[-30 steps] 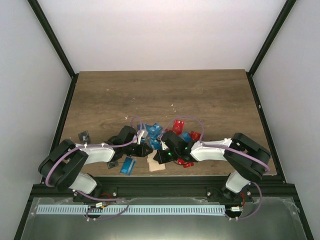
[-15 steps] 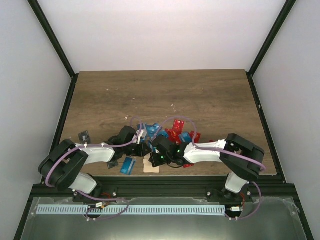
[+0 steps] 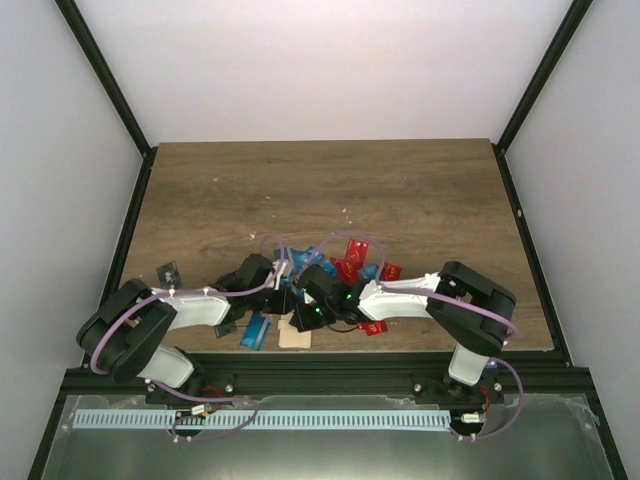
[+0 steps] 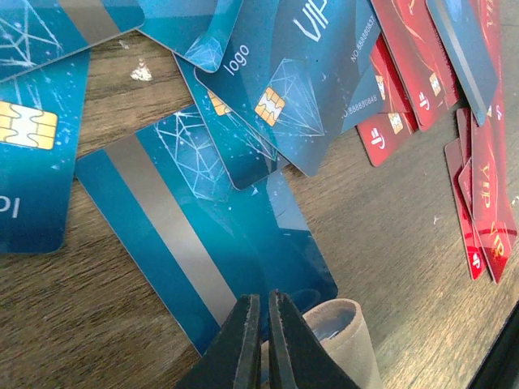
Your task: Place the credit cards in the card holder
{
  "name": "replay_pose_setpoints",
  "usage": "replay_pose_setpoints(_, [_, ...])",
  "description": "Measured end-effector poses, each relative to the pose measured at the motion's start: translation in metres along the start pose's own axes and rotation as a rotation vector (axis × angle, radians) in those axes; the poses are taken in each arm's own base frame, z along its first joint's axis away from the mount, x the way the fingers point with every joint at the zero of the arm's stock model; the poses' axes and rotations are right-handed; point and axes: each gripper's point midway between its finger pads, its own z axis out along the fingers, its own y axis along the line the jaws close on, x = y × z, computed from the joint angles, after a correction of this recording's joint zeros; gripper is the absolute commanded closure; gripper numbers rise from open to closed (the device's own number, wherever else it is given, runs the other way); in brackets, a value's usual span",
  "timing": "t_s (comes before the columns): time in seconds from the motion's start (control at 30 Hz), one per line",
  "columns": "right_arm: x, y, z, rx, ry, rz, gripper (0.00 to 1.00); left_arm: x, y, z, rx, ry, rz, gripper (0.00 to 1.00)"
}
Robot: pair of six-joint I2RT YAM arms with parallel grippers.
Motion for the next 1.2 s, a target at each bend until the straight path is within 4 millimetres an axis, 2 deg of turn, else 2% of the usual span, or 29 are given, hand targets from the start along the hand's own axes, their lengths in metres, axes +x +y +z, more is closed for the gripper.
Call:
replay_pose_setpoints(0.33, [-0.002,0.0,-0.002,0.047,0.035,0.021,0.97,0.0,0.002,-0.006,-0.026,-0.018,0.017,0.92])
replay_pose_setpoints(0.6, [-0.005,0.006,-0.005,0.093,0.051,0.025,0.85,-0.009,-0.004,-0.02,-0.036,-0.067,0.033,0.9])
replay_pose_setpoints(0.9, [0.0,0.0,-0.021,0.192,0.087,0.022,0.82,-0.014,-0.003,-0.024,-0.062,-0.081,0.032,0.9])
replay_pose_setpoints(1.2, [0.006,-0.009,-0.039,0.26,0.103,0.014,0.73,-0.017,-0.005,-0.029,-0.065,-0.087,0.034,0.89])
